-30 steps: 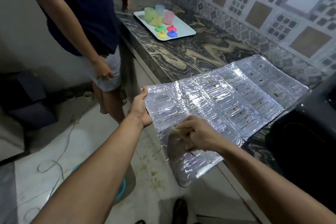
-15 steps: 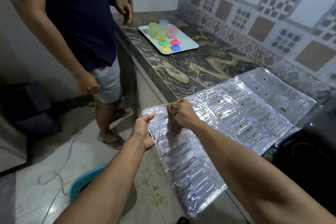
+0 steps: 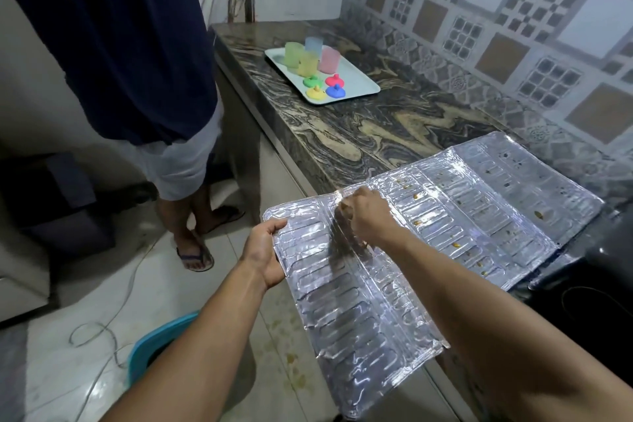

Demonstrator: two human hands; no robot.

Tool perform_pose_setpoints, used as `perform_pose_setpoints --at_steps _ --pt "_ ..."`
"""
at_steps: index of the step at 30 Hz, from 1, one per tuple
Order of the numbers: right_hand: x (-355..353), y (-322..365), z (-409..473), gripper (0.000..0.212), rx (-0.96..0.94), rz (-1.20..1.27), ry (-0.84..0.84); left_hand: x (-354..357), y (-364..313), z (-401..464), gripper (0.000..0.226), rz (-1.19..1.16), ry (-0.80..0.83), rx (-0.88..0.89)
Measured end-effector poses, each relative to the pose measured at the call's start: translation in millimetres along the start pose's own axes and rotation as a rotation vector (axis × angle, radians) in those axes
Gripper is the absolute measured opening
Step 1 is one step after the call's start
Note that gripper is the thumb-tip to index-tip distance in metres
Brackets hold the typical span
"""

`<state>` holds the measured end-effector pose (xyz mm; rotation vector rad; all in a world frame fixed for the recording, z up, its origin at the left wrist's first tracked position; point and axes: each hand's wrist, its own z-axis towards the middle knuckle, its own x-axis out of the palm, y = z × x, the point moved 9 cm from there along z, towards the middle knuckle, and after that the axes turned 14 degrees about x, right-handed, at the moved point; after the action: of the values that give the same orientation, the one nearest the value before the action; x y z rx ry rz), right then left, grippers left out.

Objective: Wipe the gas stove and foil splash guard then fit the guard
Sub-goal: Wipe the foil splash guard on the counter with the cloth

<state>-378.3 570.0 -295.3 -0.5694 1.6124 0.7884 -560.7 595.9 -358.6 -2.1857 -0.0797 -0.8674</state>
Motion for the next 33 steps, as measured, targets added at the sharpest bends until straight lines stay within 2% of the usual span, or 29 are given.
perform_pose_setpoints --at_steps 2,3,6,7,10,12,15,16,18,20,22,24,26,28,30,31,33 --pt "-14.4 -0.8 5.4 0.027 -0.025 0.046 -0.106 -0.8 0.0 2.8 0.046 -0.003 0.002 -0.006" --pt "-16.2 2.3 7.1 0.029 -0.053 0.065 -0.107 -1.2 -0.3 4.4 0.045 -0.005 0.000 -0.005" --pt "-0.3 8.2 2.9 0.039 -0.178 0.011 0.007 -2.0 -1.5 8.5 0.038 0.000 -0.008 0.007" --pt "2.3 2.2 1.0 0.041 -0.212 -0.035 0.000 -0.9 -0.9 9.6 0.037 0.004 -0.001 0.007" --pt "-9.7 -37.3 4.7 0.039 -0.133 -0.071 -0.068 -1.0 -0.5 11.9 0.036 0.015 0.005 0.011" --pt "-12.0 -64.3 6.2 0.043 -0.052 -0.062 -0.015 -1.7 -0.9 11.8 0.034 0.006 -0.010 0.013" --pt "-13.8 -82.2 -13.3 0.047 -0.133 0.105 0.046 -2.5 -1.4 12.5 0.033 -0.020 -0.048 0.014" --pt "-14.1 -85.6 -25.9 0.051 -0.178 0.109 0.044 -3.4 -0.2 13.2 0.033 -0.024 -0.059 0.010" --pt "-10.5 -101.2 -50.3 0.057 -0.153 0.068 0.054 -5.6 0.8 13.8 0.033 -0.030 -0.070 0.009" --pt "-10.8 -114.7 -77.6 0.048 -0.104 0.030 0.061 -5.6 2.3 14.9 0.031 -0.028 -0.065 0.011" --pt "-18.7 -105.9 -111.3 0.026 -0.179 0.054 -0.026 -4.3 1.6 14.2 0.031 -0.019 -0.051 0.021" --pt "-21.4 -95.0 -142.8 0.045 -0.298 0.075 -0.167 -4.5 2.7 14.6 0.031 -0.016 -0.048 0.024" --pt "-13.9 -94.6 -167.3 0.046 -0.381 0.077 -0.205 -11.8 3.2 16.2 0.029 0.015 -0.089 0.019" --pt "-2.3 -96.9 -183.9 0.039 -0.401 0.124 -0.140 -22.6 7.5 20.7 0.027 0.028 -0.136 0.012" --pt "1.8 -99.8 -190.3 0.030 -0.370 0.237 -0.022 -33.6 8.4 26.3 0.030 0.110 -0.182 0.016" --pt "-2.6 -103.5 -188.4 0.023 -0.317 0.354 0.006 -41.6 4.8 25.9 0.036 0.235 -0.238 0.044" --pt "-18.2 -124.8 -174.8 0.019 -0.092 0.660 0.052 -55.6 -18.2 17.1 0.054 0.676 -0.452 0.210"
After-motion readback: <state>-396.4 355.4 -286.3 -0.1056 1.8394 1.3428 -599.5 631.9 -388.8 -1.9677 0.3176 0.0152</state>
